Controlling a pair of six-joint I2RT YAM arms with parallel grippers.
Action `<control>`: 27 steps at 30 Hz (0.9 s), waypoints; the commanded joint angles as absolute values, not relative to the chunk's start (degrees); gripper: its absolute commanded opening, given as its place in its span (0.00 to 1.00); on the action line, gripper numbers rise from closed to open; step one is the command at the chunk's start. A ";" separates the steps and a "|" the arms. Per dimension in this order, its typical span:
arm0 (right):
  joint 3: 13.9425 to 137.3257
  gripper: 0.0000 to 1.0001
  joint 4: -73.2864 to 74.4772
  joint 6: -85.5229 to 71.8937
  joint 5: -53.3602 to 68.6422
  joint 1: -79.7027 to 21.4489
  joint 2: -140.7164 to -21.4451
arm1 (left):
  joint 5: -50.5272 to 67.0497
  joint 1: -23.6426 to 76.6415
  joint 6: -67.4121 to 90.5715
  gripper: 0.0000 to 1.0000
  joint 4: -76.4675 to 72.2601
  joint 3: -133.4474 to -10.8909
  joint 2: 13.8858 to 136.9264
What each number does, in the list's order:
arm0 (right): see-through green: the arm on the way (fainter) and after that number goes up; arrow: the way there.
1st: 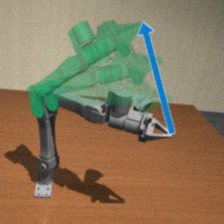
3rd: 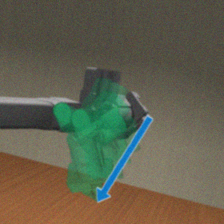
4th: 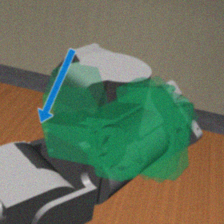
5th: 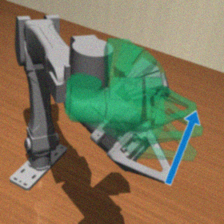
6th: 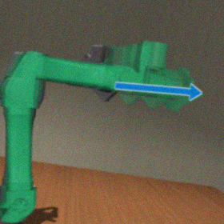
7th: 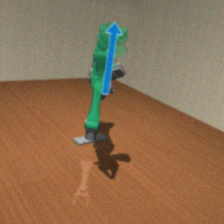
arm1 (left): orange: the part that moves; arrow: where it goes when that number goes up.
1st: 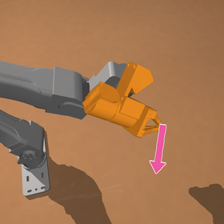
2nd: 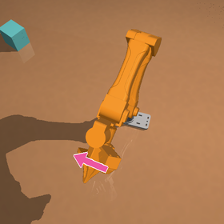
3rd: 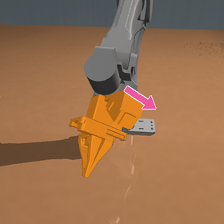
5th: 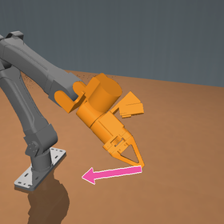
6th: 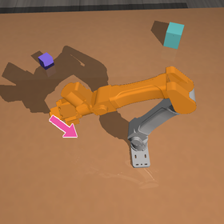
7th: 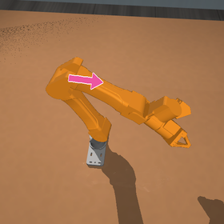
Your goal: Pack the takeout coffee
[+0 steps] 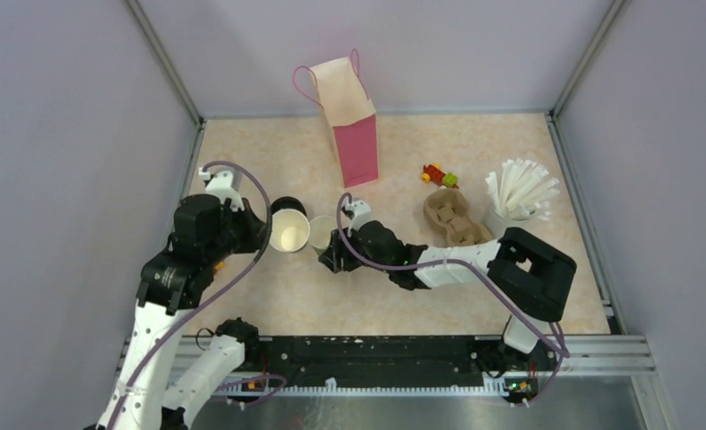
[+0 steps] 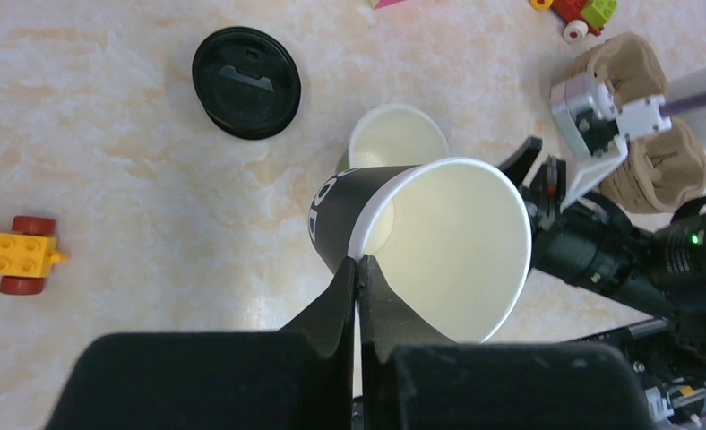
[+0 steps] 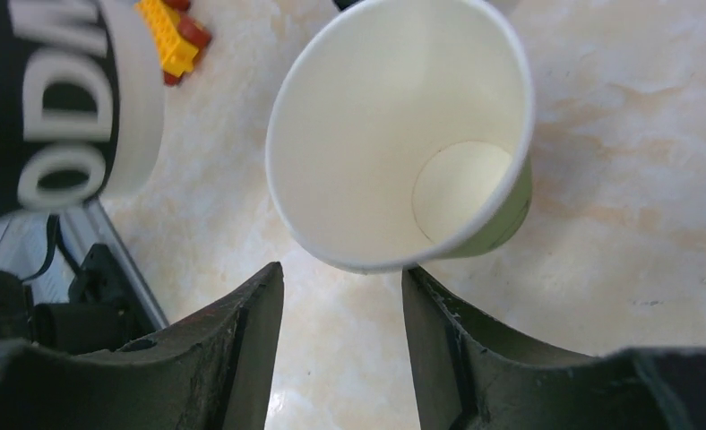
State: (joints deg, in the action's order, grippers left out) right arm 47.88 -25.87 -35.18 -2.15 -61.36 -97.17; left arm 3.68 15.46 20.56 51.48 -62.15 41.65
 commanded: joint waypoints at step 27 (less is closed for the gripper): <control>43.88 0.61 1.24 -33.58 -20.66 -57.78 -62.49 | 24.94 21.13 24.12 0.00 36.51 -43.34 47.56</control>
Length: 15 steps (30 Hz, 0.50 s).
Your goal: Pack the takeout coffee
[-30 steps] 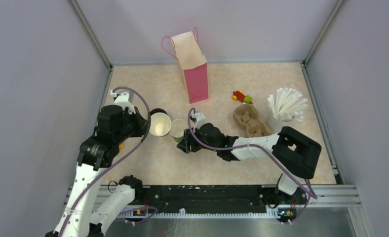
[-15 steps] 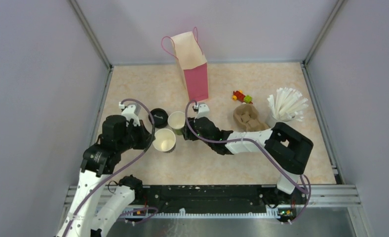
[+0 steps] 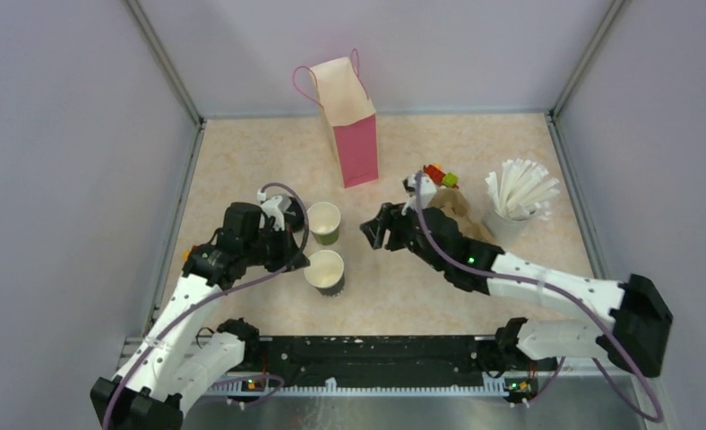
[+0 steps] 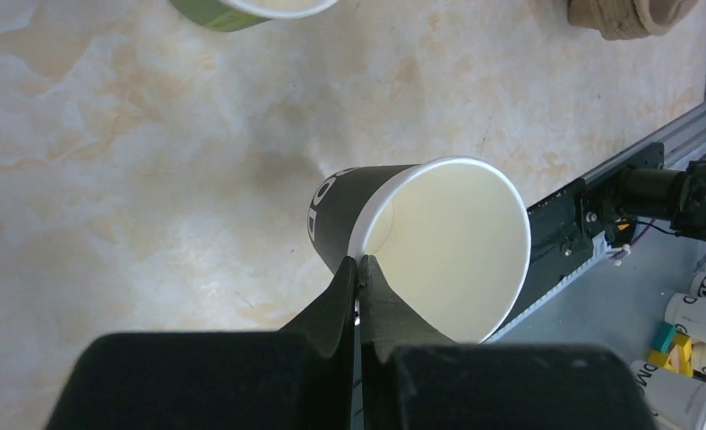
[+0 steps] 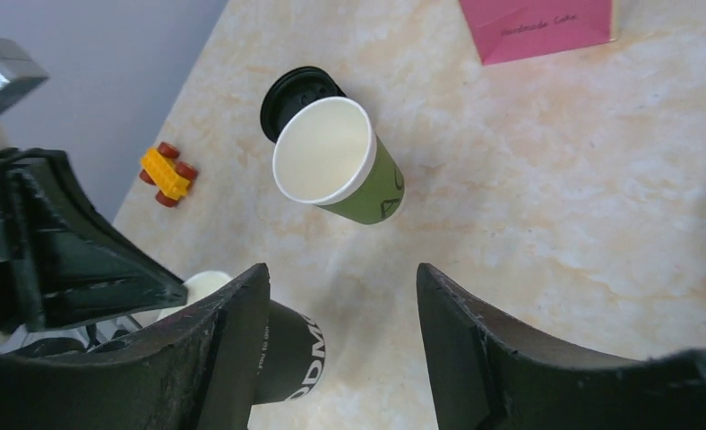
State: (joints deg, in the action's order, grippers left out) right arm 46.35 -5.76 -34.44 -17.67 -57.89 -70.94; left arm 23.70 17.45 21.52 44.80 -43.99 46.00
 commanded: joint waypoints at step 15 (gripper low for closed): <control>41.57 0.64 12.92 -33.88 -26.04 -57.76 -45.90 | 16.08 36.64 29.68 0.05 23.83 -45.18 62.43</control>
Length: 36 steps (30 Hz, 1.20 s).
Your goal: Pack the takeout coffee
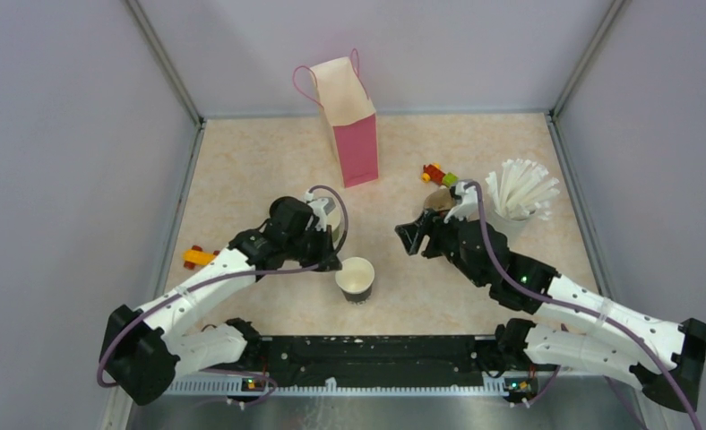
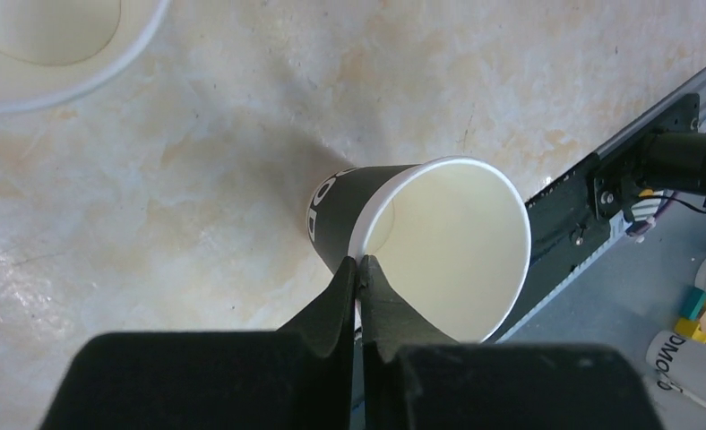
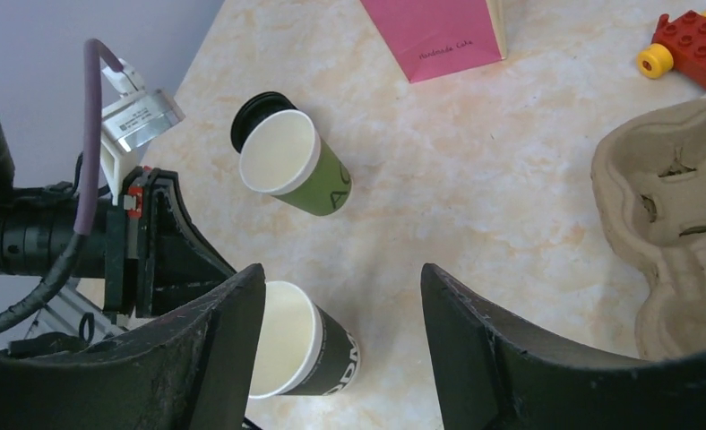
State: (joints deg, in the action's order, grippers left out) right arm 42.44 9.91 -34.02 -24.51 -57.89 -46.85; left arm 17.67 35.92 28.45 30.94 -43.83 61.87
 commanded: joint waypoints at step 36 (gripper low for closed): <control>42.51 0.94 14.56 -29.78 -18.32 -57.82 -43.60 | -15.09 10.08 27.83 0.77 27.84 -54.36 74.16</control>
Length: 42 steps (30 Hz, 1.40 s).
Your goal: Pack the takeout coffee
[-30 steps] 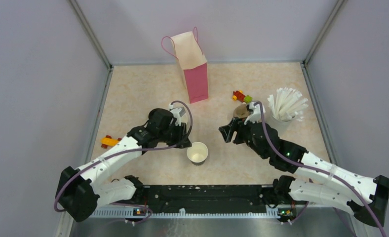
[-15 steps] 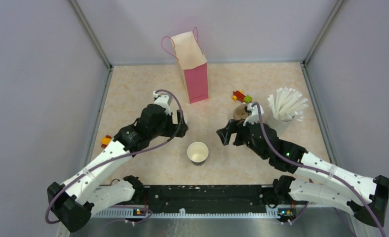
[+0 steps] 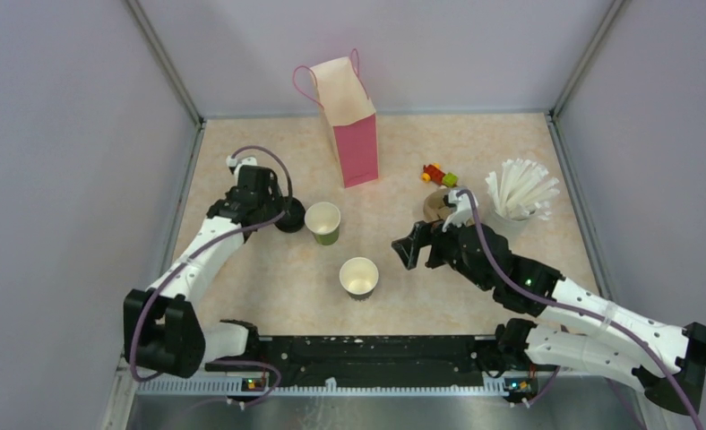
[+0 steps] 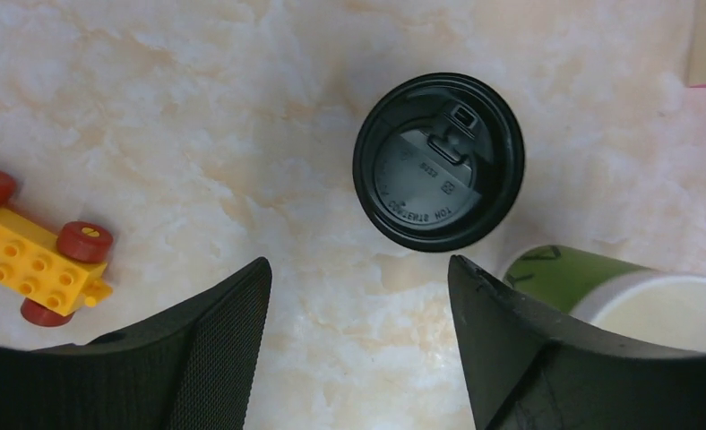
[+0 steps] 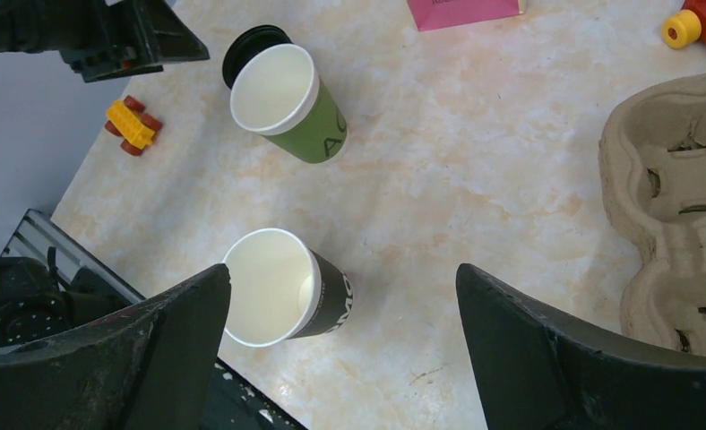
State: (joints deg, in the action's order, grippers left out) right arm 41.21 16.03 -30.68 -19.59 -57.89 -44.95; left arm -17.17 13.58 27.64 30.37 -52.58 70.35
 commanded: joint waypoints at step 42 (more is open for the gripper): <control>40.35 0.91 12.83 -31.76 -15.81 -57.79 -43.15 | -1.15 3.25 24.01 0.01 31.06 -62.35 87.46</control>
